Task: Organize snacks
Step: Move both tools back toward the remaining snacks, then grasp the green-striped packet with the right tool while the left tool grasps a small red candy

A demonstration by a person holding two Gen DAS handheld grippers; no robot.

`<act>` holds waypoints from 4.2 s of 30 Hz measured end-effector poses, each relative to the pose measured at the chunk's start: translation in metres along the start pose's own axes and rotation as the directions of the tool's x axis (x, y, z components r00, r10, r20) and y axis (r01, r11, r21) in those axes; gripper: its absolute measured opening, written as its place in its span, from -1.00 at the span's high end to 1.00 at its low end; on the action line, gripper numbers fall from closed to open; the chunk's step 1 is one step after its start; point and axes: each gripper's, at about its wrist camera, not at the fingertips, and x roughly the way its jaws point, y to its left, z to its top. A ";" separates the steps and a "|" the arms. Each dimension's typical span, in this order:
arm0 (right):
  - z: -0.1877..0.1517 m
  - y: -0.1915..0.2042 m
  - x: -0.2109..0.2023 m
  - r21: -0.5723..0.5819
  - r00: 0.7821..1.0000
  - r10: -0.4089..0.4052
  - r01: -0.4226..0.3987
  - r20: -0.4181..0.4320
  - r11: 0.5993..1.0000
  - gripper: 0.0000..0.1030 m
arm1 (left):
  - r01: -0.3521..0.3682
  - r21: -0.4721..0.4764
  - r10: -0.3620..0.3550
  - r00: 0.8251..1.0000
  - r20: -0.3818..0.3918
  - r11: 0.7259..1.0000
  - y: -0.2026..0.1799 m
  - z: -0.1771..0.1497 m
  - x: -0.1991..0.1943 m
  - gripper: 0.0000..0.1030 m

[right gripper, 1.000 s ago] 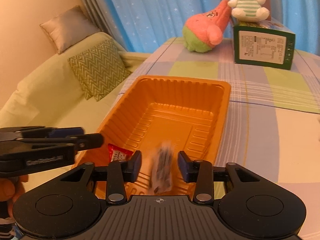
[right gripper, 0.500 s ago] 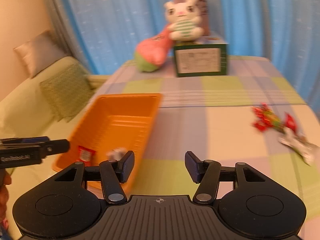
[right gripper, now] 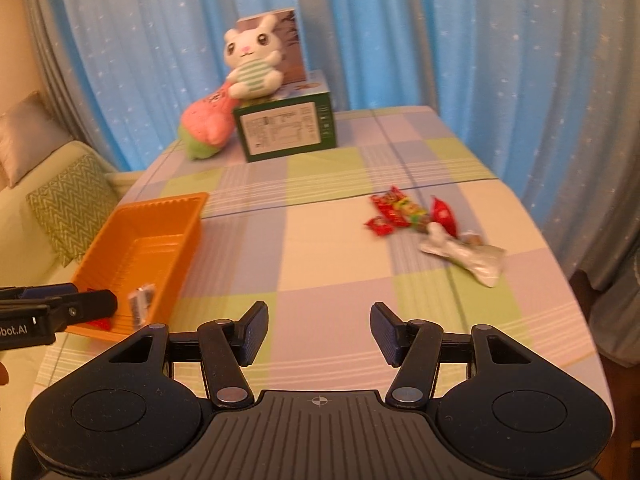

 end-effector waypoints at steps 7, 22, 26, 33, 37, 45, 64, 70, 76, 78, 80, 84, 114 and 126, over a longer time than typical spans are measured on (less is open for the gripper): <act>0.001 -0.033 -0.022 0.042 0.999 -0.028 0.027 0.034 0.999 -0.11 | 0.021 0.063 -0.020 1.000 -0.014 0.998 -0.039 0.001 0.009 -0.39; 0.005 -0.089 -0.019 0.097 0.996 -0.084 0.081 0.030 0.992 -0.11 | 0.040 0.129 -0.038 0.999 -0.021 0.991 -0.080 0.012 0.043 -0.39; 0.009 -0.109 -0.003 0.101 0.996 -0.085 0.082 0.023 0.992 -0.11 | 0.031 0.140 -0.027 0.999 -0.027 0.990 -0.083 0.017 0.061 -0.39; 0.024 -0.146 0.042 0.033 0.996 -0.091 0.091 0.010 0.995 -0.11 | 0.021 0.148 -0.013 0.999 -0.051 0.989 -0.084 0.027 0.105 -0.39; 0.032 -0.167 0.072 -0.024 0.996 -0.091 0.091 -0.006 0.996 -0.11 | 0.029 0.148 -0.019 0.997 -0.069 0.989 -0.085 0.032 0.131 -0.39; 0.046 -0.186 0.125 -0.067 0.998 -0.028 0.025 -0.052 0.997 -0.11 | 0.052 0.155 -0.037 0.994 -0.099 0.987 -0.091 0.038 0.169 -0.39; 0.034 -0.176 0.167 0.023 0.991 0.093 -0.091 -0.098 0.996 0.01 | 0.065 0.150 -0.047 0.992 -0.118 0.987 -0.088 0.040 0.199 -0.45; 0.034 -0.178 0.178 0.038 0.991 0.083 -0.079 -0.103 0.996 0.39 | 0.068 0.148 -0.049 0.991 -0.128 0.987 -0.088 0.038 0.208 -0.45; 0.034 -0.178 0.184 0.044 0.992 0.088 -0.084 -0.092 0.996 0.51 | 0.070 0.146 -0.052 0.991 -0.125 0.987 -0.090 0.038 0.216 -0.45; 0.034 -0.177 0.185 0.048 0.992 0.088 -0.084 -0.088 0.995 0.56 | 0.072 0.144 -0.055 0.991 -0.121 0.987 -0.091 0.038 0.219 -0.45; 0.035 -0.175 0.183 0.035 0.994 0.079 -0.076 -0.079 0.996 0.57 | 0.075 0.144 -0.058 0.991 -0.118 0.987 -0.092 0.040 0.223 -0.45; 0.035 -0.170 0.173 0.019 0.997 0.066 -0.066 -0.037 0.998 0.57 | 0.078 0.143 -0.063 0.992 -0.106 0.987 -0.094 0.043 0.236 -0.44; 0.042 -0.182 0.162 0.055 0.999 -0.005 0.003 0.038 0.999 0.57 | 0.073 0.146 -0.064 0.996 -0.069 0.987 -0.112 0.063 0.321 0.45; 0.043 -0.172 0.163 0.031 0.999 0.012 -0.013 0.048 0.999 0.57 | 0.062 0.140 -0.053 0.996 -0.068 0.988 -0.095 0.047 0.293 0.64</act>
